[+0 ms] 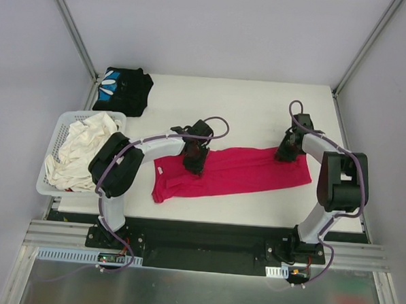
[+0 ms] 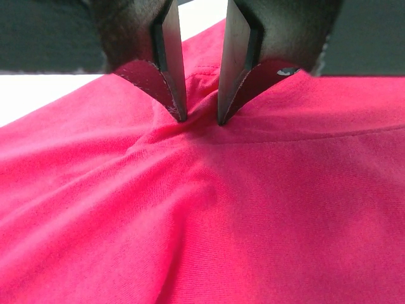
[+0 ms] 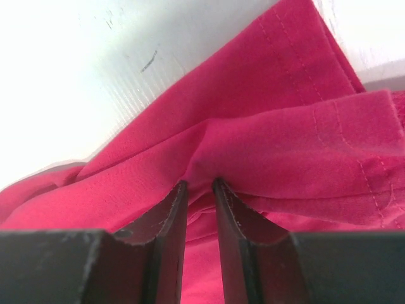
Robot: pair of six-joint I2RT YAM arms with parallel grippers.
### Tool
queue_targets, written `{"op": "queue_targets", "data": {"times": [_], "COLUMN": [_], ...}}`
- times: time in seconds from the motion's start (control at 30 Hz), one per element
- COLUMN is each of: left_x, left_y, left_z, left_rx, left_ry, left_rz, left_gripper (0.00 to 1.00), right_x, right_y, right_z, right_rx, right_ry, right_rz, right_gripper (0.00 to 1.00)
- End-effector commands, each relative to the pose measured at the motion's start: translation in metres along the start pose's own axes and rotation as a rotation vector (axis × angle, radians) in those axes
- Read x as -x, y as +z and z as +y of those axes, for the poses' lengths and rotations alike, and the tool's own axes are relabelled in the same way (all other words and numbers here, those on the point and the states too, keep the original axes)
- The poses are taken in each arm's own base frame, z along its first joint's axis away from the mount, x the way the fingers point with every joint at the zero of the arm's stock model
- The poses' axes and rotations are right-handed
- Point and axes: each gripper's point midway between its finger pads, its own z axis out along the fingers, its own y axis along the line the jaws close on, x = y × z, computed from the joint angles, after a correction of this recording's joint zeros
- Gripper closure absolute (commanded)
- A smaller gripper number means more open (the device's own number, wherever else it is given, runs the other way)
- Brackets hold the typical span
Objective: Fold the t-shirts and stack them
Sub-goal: Fold the other side of the tshirt into a rectangle
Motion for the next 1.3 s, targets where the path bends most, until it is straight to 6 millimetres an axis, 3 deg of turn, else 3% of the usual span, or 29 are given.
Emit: {"op": "queue_targets", "data": {"times": [0.0, 0.17, 0.4, 0.53, 0.7, 0.8, 0.97, 1.13, 1.27], "left_x": [0.005, 0.029, 0.071, 0.081, 0.075, 0.064, 0.034, 0.015, -0.009], "left_y": [-0.013, -0.018, -0.020, -0.022, -0.021, -0.025, -0.037, -0.059, -0.061], "left_z": [0.017, 0.021, 0.032, 0.037, 0.038, 0.038, 0.047, 0.048, 0.052], "left_rx": [0.035, 0.046, 0.058, 0.051, 0.045, 0.037, 0.057, 0.048, 0.060], "left_ry": [-0.004, -0.007, -0.024, -0.044, -0.053, -0.063, -0.081, -0.110, -0.136], "left_rz": [0.001, -0.037, -0.095, -0.105, -0.089, -0.076, -0.061, -0.093, -0.074], "left_gripper": [0.74, 0.74, 0.73, 0.73, 0.73, 0.73, 0.74, 0.74, 0.73], "right_x": [-0.024, -0.049, -0.097, -0.116, -0.132, -0.123, -0.099, -0.071, -0.052], "right_y": [-0.011, -0.025, -0.054, -0.070, -0.074, -0.074, -0.074, -0.074, -0.079], "right_z": [-0.011, 0.004, 0.017, 0.021, 0.010, 0.007, 0.022, 0.037, 0.047], "right_rx": [-0.007, 0.090, 0.119, 0.164, 0.146, 0.124, 0.147, 0.158, 0.182], "right_ry": [0.034, 0.048, -0.079, -0.091, -0.116, -0.137, -0.148, -0.182, -0.180], "right_rz": [0.062, 0.124, 0.202, 0.212, 0.220, 0.183, 0.118, 0.074, 0.036], "right_gripper": [0.73, 0.72, 0.71, 0.71, 0.71, 0.71, 0.71, 0.70, 0.71]}}
